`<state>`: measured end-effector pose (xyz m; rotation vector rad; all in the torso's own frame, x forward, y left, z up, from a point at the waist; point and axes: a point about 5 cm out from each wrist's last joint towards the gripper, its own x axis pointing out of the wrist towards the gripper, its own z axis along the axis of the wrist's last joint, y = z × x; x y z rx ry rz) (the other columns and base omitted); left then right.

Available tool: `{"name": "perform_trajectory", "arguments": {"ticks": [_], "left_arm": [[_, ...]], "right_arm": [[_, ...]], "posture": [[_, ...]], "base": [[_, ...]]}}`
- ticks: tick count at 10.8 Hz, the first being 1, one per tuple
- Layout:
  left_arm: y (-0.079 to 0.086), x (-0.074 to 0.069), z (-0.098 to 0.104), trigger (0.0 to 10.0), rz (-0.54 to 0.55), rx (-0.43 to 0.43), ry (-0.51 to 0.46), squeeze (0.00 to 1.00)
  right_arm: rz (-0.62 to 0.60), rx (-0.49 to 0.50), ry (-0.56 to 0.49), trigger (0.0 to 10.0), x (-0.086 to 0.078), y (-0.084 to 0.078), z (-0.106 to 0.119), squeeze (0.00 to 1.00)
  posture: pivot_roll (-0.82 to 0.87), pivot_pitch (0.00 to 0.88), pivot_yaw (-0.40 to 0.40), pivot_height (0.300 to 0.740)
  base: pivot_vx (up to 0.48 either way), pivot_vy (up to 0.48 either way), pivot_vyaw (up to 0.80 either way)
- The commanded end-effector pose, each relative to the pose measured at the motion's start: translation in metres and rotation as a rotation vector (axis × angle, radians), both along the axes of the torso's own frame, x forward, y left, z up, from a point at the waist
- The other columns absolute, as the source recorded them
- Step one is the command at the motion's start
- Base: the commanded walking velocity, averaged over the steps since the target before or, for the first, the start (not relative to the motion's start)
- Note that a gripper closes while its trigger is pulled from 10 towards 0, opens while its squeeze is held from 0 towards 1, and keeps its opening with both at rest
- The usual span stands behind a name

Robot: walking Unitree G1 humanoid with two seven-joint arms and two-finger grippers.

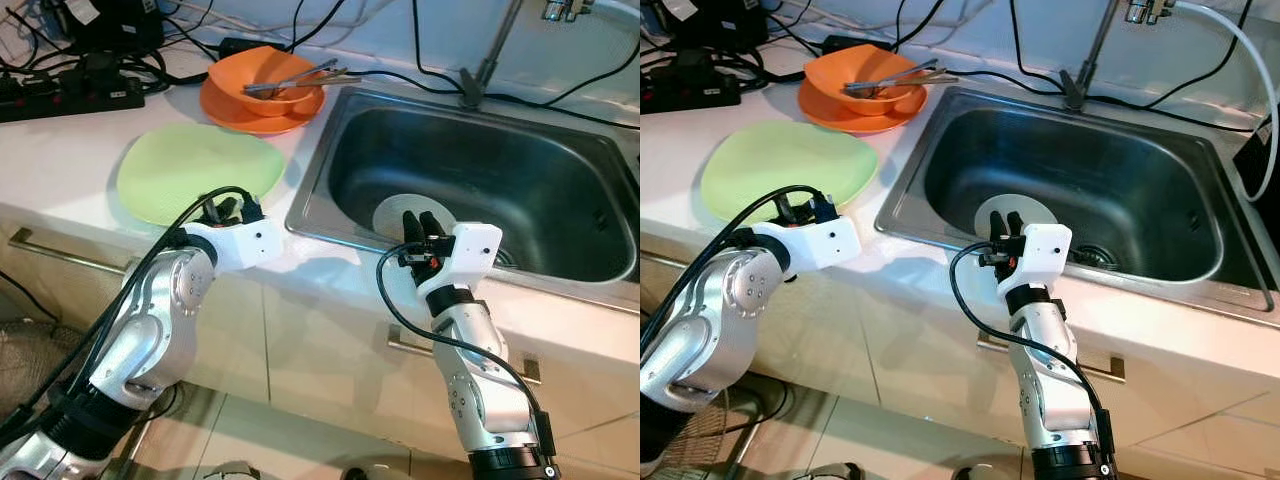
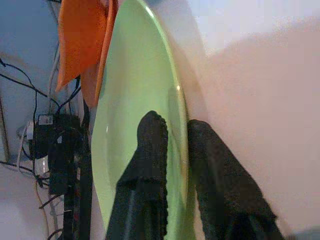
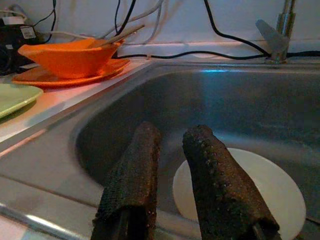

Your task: Kitchen organization

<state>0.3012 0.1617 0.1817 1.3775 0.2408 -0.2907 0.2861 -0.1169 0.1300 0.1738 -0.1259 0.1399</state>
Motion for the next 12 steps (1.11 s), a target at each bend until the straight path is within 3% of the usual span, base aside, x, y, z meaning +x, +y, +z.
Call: {"name": "perform_trajectory", "arguments": {"ticks": [1,2,5,6,12], "left_arm": [[0.0084,-0.0018,-0.0289,8.9,0.045,0.021,0.130,0.00],[0.0094,0.0015,-0.0283,10.0,0.048,0.024,0.120,0.00],[0.0101,0.0059,-0.0321,10.0,0.049,0.030,0.117,0.00],[0.0101,0.0058,-0.0336,0.0,0.044,0.026,0.128,0.00],[0.0099,0.0073,-0.0286,0.0,0.044,0.031,0.106,0.00]], "right_arm": [[-0.014,0.001,0.010,10.0,0.0005,-0.0032,-0.0028,0.00],[-0.016,0.001,0.011,10.0,0.0005,-0.0032,-0.0032,0.00],[-0.019,0.000,0.015,10.0,0.0009,-0.0037,-0.0037,0.00],[-0.019,0.000,0.015,10.0,0.0010,-0.0037,-0.0039,0.00],[-0.021,0.003,0.021,10.0,0.0005,-0.0036,-0.0055,0.00]], "posture": [[0.06,0.101,-0.095,0.740],[0.06,0.098,-0.092,0.740],[0.06,0.097,-0.092,0.740],[0.06,0.097,-0.093,0.740],[0.06,0.098,-0.094,0.740]], "base": [[0.000,0.000,0.00],[0.000,0.000,0.00],[0.000,0.000,0.00],[0.000,0.000,0.00],[0.000,0.000,0.00]]}}
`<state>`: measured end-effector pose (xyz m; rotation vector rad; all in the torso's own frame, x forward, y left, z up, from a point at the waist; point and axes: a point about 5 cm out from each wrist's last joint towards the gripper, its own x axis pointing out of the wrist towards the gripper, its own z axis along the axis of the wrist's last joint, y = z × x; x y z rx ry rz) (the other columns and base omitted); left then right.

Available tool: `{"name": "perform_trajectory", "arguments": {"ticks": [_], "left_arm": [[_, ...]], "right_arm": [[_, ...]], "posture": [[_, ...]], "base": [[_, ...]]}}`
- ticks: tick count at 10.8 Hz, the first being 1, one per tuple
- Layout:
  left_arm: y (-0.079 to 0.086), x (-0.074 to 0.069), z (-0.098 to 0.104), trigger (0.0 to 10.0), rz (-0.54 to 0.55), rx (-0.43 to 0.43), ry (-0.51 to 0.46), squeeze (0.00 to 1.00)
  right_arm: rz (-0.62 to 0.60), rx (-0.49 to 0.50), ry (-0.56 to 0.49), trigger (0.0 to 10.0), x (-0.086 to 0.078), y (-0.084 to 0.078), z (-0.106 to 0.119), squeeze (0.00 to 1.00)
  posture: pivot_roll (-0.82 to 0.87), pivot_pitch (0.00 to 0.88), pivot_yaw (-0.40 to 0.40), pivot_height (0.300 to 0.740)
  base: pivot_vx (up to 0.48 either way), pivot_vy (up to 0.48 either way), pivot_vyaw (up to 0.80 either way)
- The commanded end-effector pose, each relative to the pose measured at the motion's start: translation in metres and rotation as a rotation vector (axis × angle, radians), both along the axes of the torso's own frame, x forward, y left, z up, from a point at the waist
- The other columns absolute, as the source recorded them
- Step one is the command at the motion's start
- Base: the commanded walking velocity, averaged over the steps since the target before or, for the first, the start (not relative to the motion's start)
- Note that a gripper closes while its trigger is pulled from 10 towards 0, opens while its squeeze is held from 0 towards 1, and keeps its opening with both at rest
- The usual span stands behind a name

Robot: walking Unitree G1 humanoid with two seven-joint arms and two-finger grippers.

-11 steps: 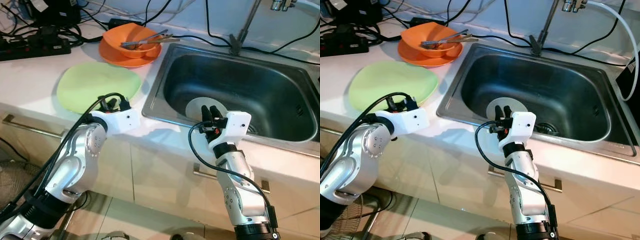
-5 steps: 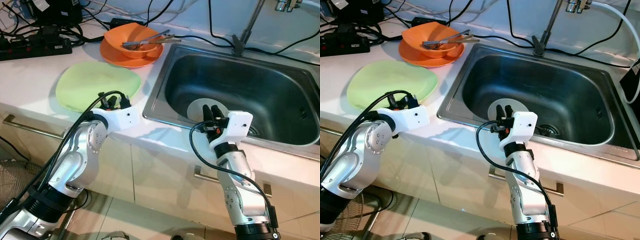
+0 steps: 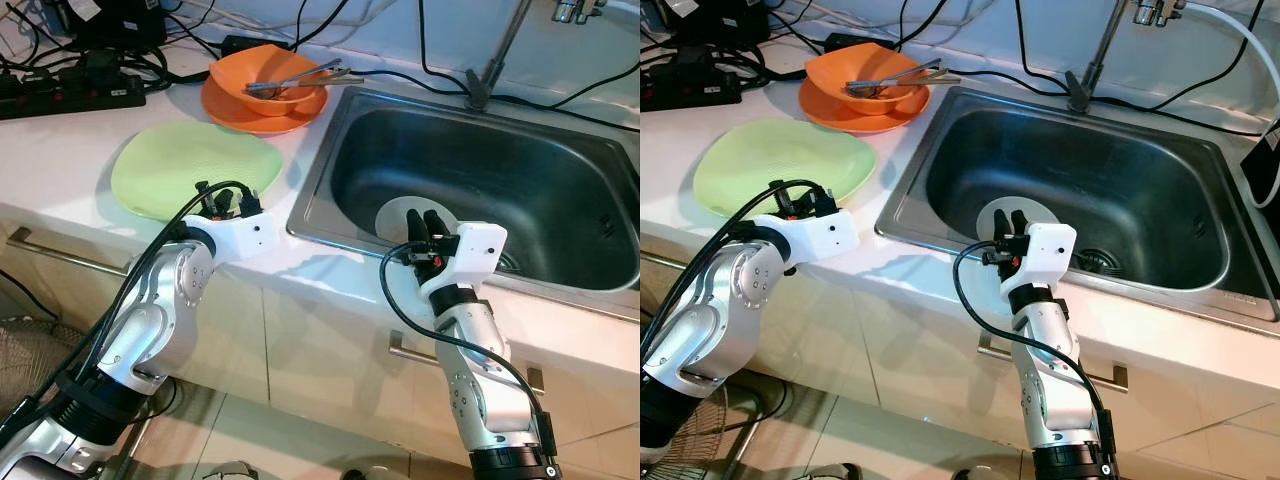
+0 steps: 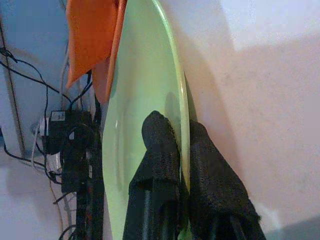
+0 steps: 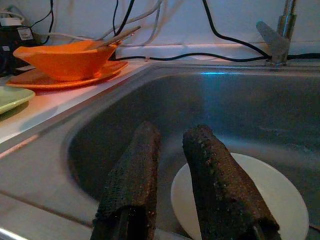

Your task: Kitchen organization

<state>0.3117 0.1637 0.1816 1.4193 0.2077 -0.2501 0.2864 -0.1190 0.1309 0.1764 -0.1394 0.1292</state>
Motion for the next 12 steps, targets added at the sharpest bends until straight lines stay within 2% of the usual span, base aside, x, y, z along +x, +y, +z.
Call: {"name": "perform_trajectory", "arguments": {"ticks": [1,2,6,7,9,10,11,12], "left_arm": [[0.010,-0.004,-0.025,0.0,0.059,-0.007,0.148,0.00],[0.014,-0.006,-0.020,0.0,0.088,-0.010,0.138,0.00],[0.047,-0.013,-0.003,0.0,0.233,0.006,0.091,0.00],[0.048,-0.014,0.000,10.0,0.241,0.005,0.075,0.00],[0.043,-0.012,0.012,10.0,0.226,0.001,0.027,0.00],[0.040,-0.008,0.026,10.0,0.215,0.005,-0.061,0.00],[0.037,-0.003,0.048,10.0,0.197,0.009,-0.215,0.00],[0.033,-0.001,0.060,10.0,0.183,0.011,-0.297,0.00]], "right_arm": [[-0.007,0.000,0.035,10.0,0.000,-0.001,-0.007,0.00],[-0.003,0.001,0.035,10.0,0.001,-0.001,-0.007,0.00],[0.013,0.001,0.042,10.0,0.002,0.001,-0.008,0.00],[0.018,0.001,0.043,10.0,0.003,0.002,-0.008,0.00],[0.023,-0.002,0.045,10.0,0.004,0.002,-0.009,0.00],[0.023,-0.004,0.046,10.0,0.004,0.002,-0.009,0.00],[0.023,-0.005,0.049,10.0,0.004,0.002,-0.010,0.00],[0.025,-0.007,0.050,10.0,0.004,0.002,-0.010,0.00]], "posture": [[0.06,0.099,-0.096,0.740],[0.07,0.100,-0.098,0.740],[0.08,0.102,-0.105,0.740],[0.08,0.102,-0.107,0.740],[0.08,0.101,-0.111,0.740],[0.08,0.100,-0.111,0.740],[0.08,0.100,-0.112,0.740],[0.08,0.101,-0.112,0.740]], "base": [[0.000,0.000,0.00],[0.000,0.000,0.00],[0.000,0.000,0.00],[0.000,0.000,0.00],[0.000,0.000,0.00],[0.000,0.000,0.00],[0.000,0.000,0.00],[0.000,0.000,0.00]]}}
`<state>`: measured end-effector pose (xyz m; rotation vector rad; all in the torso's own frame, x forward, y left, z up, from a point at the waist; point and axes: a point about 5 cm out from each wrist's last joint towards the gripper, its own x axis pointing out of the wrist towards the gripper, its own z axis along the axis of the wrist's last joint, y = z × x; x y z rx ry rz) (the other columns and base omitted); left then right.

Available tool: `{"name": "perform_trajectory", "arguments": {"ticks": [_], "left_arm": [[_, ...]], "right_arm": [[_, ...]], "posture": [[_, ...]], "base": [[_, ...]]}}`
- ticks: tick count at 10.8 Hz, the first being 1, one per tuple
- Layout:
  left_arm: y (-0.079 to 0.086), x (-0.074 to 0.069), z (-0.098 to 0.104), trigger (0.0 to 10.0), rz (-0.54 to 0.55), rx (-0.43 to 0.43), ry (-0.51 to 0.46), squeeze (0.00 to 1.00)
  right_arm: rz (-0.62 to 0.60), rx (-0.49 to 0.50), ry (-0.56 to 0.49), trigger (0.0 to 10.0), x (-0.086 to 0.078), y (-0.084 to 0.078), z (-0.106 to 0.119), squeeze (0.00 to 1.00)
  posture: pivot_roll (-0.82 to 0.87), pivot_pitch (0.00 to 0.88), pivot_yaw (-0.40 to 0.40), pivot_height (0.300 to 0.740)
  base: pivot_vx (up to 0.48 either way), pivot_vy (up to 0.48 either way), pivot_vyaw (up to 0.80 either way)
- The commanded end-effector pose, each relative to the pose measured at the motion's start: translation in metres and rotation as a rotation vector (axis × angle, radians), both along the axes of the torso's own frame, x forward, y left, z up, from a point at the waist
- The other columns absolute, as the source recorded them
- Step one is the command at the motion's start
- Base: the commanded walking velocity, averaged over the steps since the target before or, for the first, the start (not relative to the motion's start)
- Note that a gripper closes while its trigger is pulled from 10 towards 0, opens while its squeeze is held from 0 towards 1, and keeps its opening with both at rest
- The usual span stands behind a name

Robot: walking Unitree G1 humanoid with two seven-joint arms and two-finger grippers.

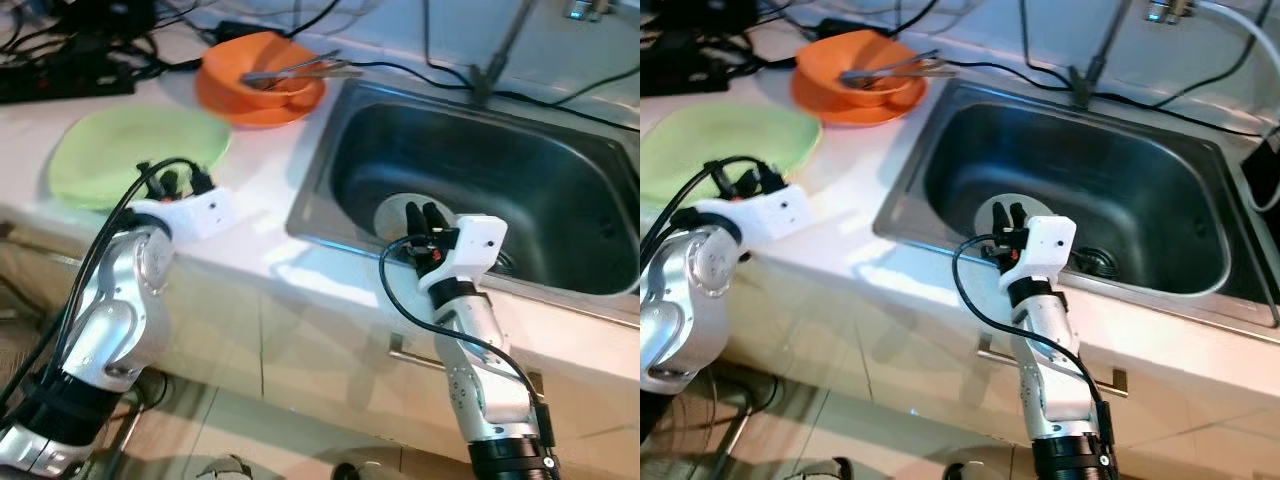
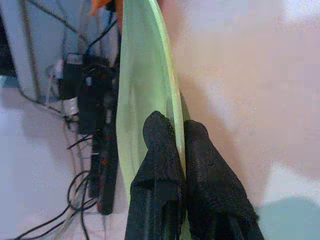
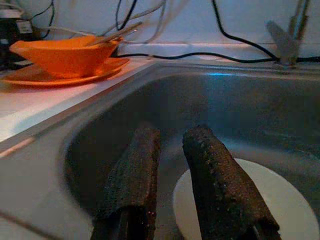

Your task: Kitchen organization

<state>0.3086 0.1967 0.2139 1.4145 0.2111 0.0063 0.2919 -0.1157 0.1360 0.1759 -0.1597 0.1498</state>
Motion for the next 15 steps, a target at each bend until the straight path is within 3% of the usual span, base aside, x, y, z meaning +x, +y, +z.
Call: {"name": "perform_trajectory", "arguments": {"ticks": [1,2,3,5,8,10,12,13,14,15], "left_arm": [[-0.004,0.002,0.040,10.0,-0.014,0.019,-0.232,0.00],[-0.006,0.003,0.045,10.0,-0.024,0.019,-0.264,0.00],[-0.018,0.003,0.058,10.0,-0.097,0.032,-0.361,0.00],[-0.040,0.003,0.068,10.0,-0.228,0.025,-0.436,0.00],[-0.095,-0.001,0.061,10.0,-0.565,-0.075,-0.395,0.00],[-0.118,-0.003,0.068,10.0,-0.738,-0.121,-0.408,0.00],[-0.127,-0.004,0.067,10.0,-0.813,-0.128,-0.394,0.00],[-0.135,-0.002,0.065,10.0,-0.853,-0.138,-0.378,0.00],[-0.139,0.001,0.062,10.0,-0.865,-0.142,-0.366,0.00],[-0.144,0.005,0.058,10.0,-0.876,-0.148,-0.353,0.00]], "right_arm": [[0.006,-0.008,0.073,10.0,-0.001,-0.001,-0.015,0.00],[0.005,-0.008,0.074,10.0,-0.001,-0.001,-0.015,0.00],[0.005,-0.010,0.076,10.0,-0.001,-0.001,-0.016,0.00],[0.007,-0.012,0.078,10.0,0.000,0.000,-0.016,0.00],[0.005,-0.001,0.067,10.0,0.004,0.000,-0.011,0.00],[-0.009,0.017,0.051,10.0,0.007,-0.002,-0.005,0.00],[-0.019,0.047,0.039,10.0,0.010,-0.004,0.002,0.00],[-0.036,0.079,0.026,10.0,0.015,-0.009,0.012,0.36],[-0.052,0.107,0.014,10.0,0.019,-0.014,0.020,1.00],[-0.080,0.156,-0.008,10.0,0.024,-0.022,0.033,1.00]], "posture": [[0.08,0.101,-0.112,0.740],[0.08,0.100,-0.112,0.740],[0.08,0.099,-0.112,0.740],[0.08,0.099,-0.111,0.740],[0.07,0.090,-0.099,0.740],[0.07,0.079,-0.092,0.740],[0.07,0.071,-0.091,0.740],[0.06,0.061,-0.089,0.740],[0.06,0.054,-0.087,0.740],[0.05,0.050,-0.084,0.740]], "base": [[0.000,0.000,0.00],[0.000,0.000,0.00],[0.000,0.000,0.00],[0.000,0.000,0.00],[0.000,0.000,0.00],[0.000,0.000,0.00],[0.000,0.000,0.00],[0.000,0.000,0.00],[0.000,0.000,0.00],[0.000,0.000,0.00]]}}
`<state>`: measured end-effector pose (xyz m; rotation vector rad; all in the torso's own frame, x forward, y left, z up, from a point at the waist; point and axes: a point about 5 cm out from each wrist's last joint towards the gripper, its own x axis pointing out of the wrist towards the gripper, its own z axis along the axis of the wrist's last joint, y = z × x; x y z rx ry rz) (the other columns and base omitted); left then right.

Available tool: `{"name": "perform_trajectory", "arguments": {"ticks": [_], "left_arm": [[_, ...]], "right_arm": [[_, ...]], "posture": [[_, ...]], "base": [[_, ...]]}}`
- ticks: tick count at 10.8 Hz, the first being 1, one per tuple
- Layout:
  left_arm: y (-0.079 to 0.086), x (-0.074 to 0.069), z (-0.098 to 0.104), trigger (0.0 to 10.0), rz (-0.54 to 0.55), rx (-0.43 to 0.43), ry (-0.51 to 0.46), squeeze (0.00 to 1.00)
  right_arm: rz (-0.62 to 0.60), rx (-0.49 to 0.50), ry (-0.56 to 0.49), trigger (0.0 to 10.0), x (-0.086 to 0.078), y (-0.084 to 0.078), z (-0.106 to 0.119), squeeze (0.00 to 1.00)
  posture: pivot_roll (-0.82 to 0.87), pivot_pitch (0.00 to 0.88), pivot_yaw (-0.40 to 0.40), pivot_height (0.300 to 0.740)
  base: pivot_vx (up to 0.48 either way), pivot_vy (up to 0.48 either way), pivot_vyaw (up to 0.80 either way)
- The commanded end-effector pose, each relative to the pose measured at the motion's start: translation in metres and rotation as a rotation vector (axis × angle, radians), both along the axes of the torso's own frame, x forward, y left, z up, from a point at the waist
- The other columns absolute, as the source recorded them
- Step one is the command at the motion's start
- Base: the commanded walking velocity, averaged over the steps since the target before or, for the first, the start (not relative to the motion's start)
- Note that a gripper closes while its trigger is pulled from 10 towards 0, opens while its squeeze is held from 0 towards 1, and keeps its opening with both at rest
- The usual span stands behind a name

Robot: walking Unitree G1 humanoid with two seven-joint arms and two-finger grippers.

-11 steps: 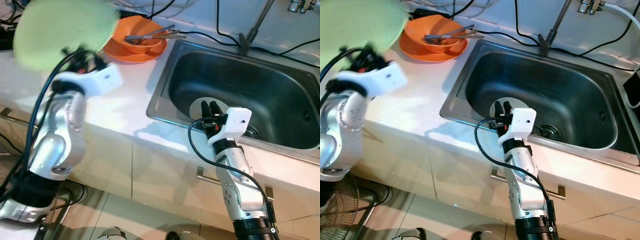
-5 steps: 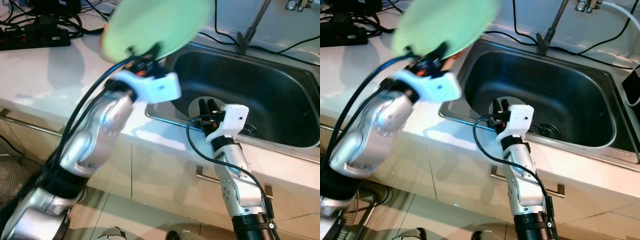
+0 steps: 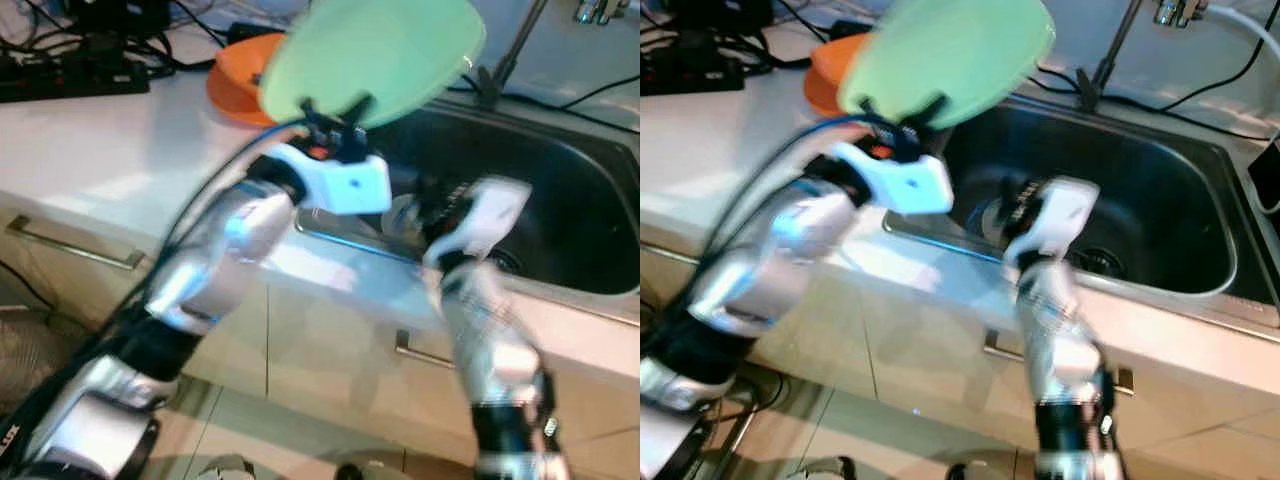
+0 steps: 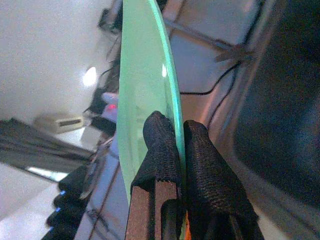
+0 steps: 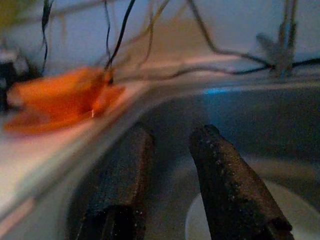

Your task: Kitchen organization

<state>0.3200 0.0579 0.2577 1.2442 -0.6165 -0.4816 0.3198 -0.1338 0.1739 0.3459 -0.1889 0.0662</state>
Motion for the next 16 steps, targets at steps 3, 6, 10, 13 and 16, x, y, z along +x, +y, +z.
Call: {"name": "perform_trajectory", "arguments": {"ticks": [3,6,10,13,16], "left_arm": [[-0.012,-0.001,-0.002,10.0,-0.061,0.010,-0.031,0.00],[-0.007,0.007,-0.004,10.0,-0.024,0.030,-0.045,0.00],[-0.008,0.010,-0.009,10.0,-0.023,0.048,-0.032,0.00],[-0.008,0.010,-0.011,10.0,-0.025,0.057,-0.024,0.00],[-0.011,0.009,-0.014,10.0,-0.037,0.062,-0.010,0.00]], "right_arm": [[-0.060,0.145,-0.028,10.0,0.001,-0.019,0.024,1.00],[-0.028,0.338,0.014,10.0,-0.003,-0.026,0.030,1.00],[0.096,0.474,0.008,10.0,-0.009,-0.028,0.046,1.00],[0.223,0.564,-0.027,10.0,-0.014,-0.021,0.060,0.00],[0.269,0.621,-0.021,10.0,-0.015,-0.017,0.063,0.00]], "posture": [[0.05,0.041,-0.079,0.740],[0.05,0.031,-0.077,0.740],[0.04,0.029,-0.068,0.740],[0.04,0.032,-0.067,0.740],[0.04,0.036,-0.066,0.740]], "base": [[0.000,0.000,0.00],[0.000,0.000,0.00],[0.000,0.000,0.00],[0.000,0.000,0.00],[0.000,0.000,0.00]]}}
